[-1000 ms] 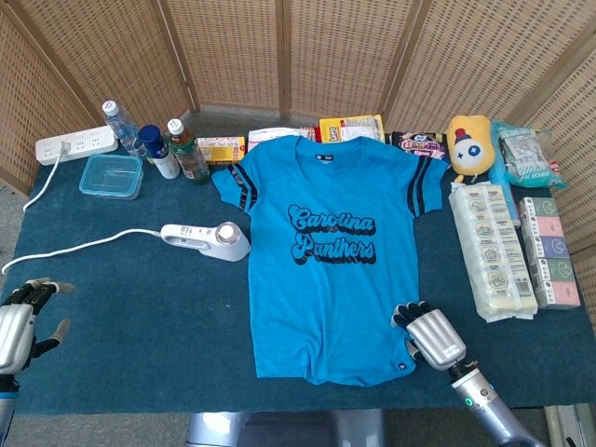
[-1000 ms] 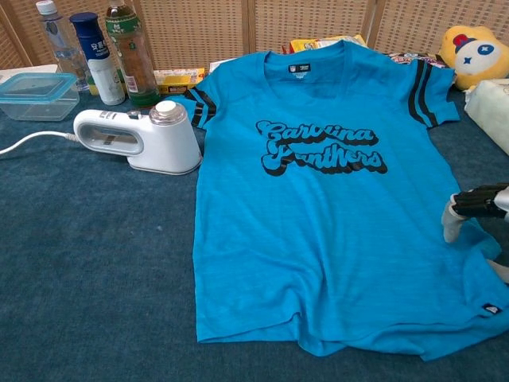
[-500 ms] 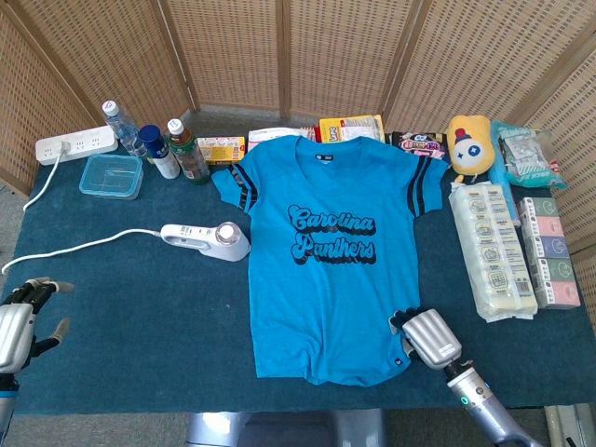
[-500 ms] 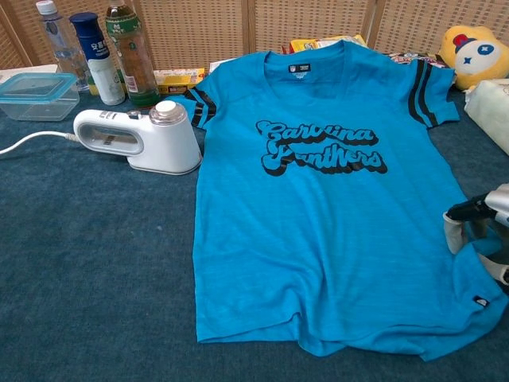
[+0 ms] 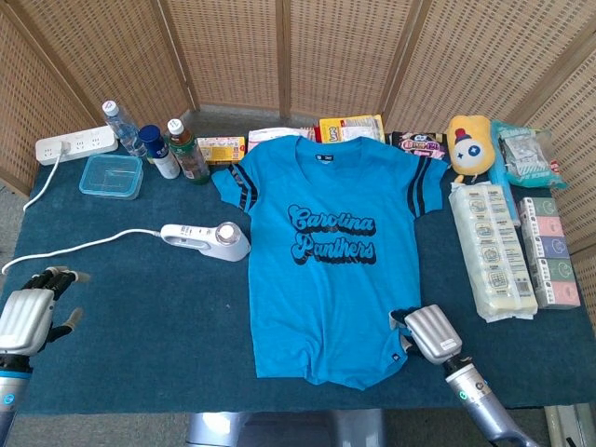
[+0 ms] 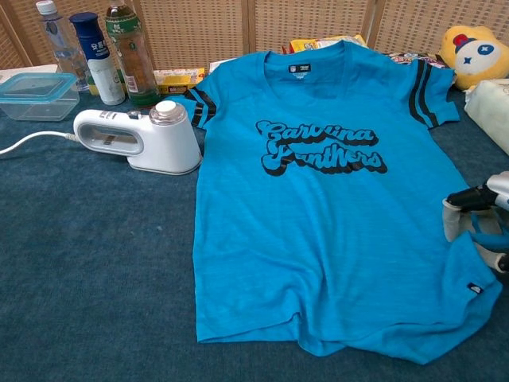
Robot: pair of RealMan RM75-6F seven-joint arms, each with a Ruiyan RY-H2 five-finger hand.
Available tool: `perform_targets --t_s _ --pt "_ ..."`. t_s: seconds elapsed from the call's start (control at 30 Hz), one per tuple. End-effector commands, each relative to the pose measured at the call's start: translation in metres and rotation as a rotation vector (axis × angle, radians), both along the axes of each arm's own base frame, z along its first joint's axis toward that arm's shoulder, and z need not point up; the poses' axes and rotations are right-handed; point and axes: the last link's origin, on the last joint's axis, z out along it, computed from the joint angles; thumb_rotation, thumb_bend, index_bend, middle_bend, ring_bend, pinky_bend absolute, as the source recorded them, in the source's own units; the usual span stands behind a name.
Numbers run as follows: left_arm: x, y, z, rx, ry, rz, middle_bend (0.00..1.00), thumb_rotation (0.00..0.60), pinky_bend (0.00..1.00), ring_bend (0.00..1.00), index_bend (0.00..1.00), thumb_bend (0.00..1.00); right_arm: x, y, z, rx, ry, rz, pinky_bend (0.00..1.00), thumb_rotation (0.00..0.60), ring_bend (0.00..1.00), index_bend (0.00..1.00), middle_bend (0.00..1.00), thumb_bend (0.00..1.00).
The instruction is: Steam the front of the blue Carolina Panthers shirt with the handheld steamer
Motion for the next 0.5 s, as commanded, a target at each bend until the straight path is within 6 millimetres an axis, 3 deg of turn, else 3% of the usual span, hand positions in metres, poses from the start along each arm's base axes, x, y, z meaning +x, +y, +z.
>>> perform_targets --t_s 0.03,0.27,0.5 --pt "0.000 0.008 -0.002 0.000 0.010 -0.006 0.37 0.600 0.28 0.23 0.31 0.33 -0.001 0.001 0.001 0.009 -0.003 -0.013 0.78 0.600 0.67 0.66 0.62 0.54" --pt "0.005 0.037 -0.009 0.003 0.026 -0.030 0.37 0.600 0.28 0.23 0.31 0.33 -0.002 0.000 0.000 0.028 -0.003 -0.035 0.79 0.600 0.67 0.67 0.62 0.54" --pt "0.011 0.079 -0.022 -0.012 0.050 -0.051 0.37 0.600 0.28 0.23 0.26 0.32 0.000 -0.004 0.001 0.047 -0.012 -0.053 0.80 0.600 0.68 0.67 0.62 0.54"
